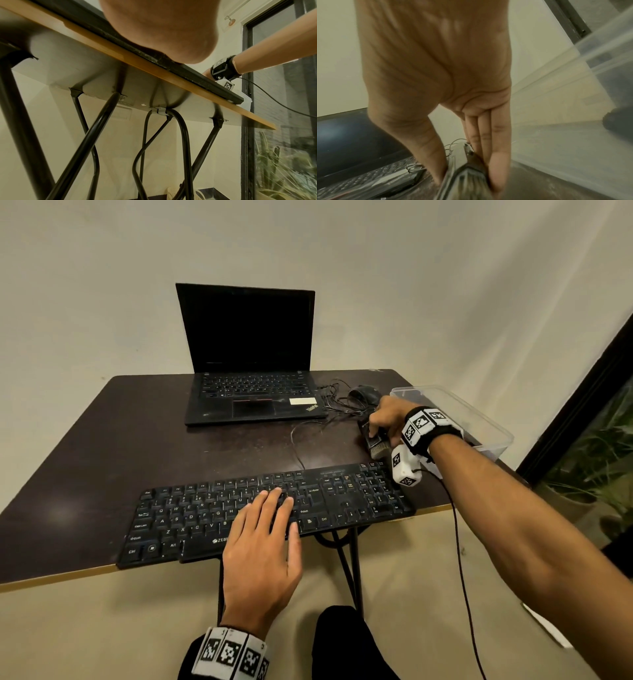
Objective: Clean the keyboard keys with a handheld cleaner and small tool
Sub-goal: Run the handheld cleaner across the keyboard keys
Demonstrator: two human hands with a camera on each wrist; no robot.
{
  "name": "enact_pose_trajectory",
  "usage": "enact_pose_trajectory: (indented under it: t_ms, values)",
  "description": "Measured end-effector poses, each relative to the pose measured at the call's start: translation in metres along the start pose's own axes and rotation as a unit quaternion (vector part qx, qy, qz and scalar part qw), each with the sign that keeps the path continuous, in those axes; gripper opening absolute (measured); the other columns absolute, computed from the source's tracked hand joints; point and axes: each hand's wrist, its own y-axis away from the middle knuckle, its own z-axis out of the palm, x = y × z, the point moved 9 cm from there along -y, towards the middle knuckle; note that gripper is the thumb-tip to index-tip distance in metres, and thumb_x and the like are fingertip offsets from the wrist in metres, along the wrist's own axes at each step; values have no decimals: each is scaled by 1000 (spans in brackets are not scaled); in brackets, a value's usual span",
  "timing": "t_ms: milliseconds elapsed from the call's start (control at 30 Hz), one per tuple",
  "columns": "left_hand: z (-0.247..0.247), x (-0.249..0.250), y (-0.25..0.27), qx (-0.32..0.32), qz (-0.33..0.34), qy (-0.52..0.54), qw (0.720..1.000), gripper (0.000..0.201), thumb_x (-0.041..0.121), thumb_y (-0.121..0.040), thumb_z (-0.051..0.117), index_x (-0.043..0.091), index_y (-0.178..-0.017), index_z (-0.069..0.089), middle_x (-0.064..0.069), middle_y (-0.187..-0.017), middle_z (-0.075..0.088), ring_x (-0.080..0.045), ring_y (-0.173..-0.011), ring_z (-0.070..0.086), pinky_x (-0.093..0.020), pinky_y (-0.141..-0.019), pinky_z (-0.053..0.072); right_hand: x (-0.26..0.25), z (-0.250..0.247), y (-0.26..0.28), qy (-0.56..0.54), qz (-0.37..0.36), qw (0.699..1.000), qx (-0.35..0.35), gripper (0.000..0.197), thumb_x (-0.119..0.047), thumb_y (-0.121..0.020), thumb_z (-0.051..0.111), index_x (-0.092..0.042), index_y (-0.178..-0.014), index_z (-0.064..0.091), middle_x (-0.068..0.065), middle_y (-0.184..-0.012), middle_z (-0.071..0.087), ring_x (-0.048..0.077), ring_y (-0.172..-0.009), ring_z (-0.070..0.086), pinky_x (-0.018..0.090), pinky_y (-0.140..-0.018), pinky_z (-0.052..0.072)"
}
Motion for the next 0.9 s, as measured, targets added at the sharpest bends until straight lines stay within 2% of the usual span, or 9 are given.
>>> enact_pose_trajectory:
  t_ms: [67,133,200,367,500,600,667,833,900]
  values:
    - [-1,0,0,5,2,3,1000,49,35,-105,40,13,-142,64,-6,-153,57,-25,-147,48,-45,-122,35,3,1,-3,-4,-5,1000,25,35,-12,-84,80,5,-114,72,19,-95,73,32,-77,68,37,-65,57]
    - [-1,1,0,10,4,5,1000,49,35,-104,41,13,-141,65,-6,-153,57,-25,-146,49,-45,-122,35,5,2,-4,-6,-12,998,56,41,-14,-86,75,2,-123,71,20,-117,74,36,-102,72,42,-82,62]
    - [-2,1,0,13,4,6,1000,50,35,-104,41,12,-141,65,-7,-152,58,-26,-146,49,-46,-121,36,5,1,0,-4,-17,996,86,42,-18,-89,71,-5,-128,71,16,-126,73,35,-115,69,44,-101,59]
    - [-1,0,1,18,5,10,1000,50,36,-104,40,13,-140,66,-6,-152,58,-25,-145,51,-46,-121,36,13,0,13,-17,-17,993,114,28,-22,-90,68,-14,-115,78,11,-120,77,31,-102,67,37,-94,58]
    - [-2,0,0,20,0,12,1000,52,37,-103,39,13,-140,67,-5,-151,59,-25,-144,51,-45,-120,35,13,-12,42,-40,-67,988,130,27,-15,-90,68,-20,-115,78,7,-121,75,25,-105,67,36,-97,55]
    - [-2,2,0,25,5,12,1000,51,36,-103,40,13,-139,67,-5,-150,60,-26,-141,53,-45,-119,35,24,-38,76,-104,-120,970,182,23,-18,-87,74,-30,-106,79,-5,-109,78,15,-101,71,34,-95,57]
    - [-2,2,0,26,5,12,1000,51,36,-103,40,13,-140,67,-4,-149,60,-25,-141,53,-45,-119,36,46,-58,97,-140,-129,959,210,15,-21,-89,79,-29,-101,81,-8,-102,79,11,-97,73,34,-95,57]
    - [-3,3,-1,18,8,3,1000,52,37,-105,37,12,-139,67,-6,-149,61,-26,-142,53,-48,-118,39,136,-107,108,-111,-24,939,323,12,-23,-85,72,-27,-90,83,0,-85,81,24,-89,76,41,-91,61]
    - [-4,4,-1,14,7,-1,1000,52,37,-105,37,12,-140,66,-6,-149,60,-26,-142,53,-47,-119,39,156,-111,93,-73,7,943,325,14,-21,-83,69,-27,-87,81,4,-85,81,29,-90,75,43,-89,61]
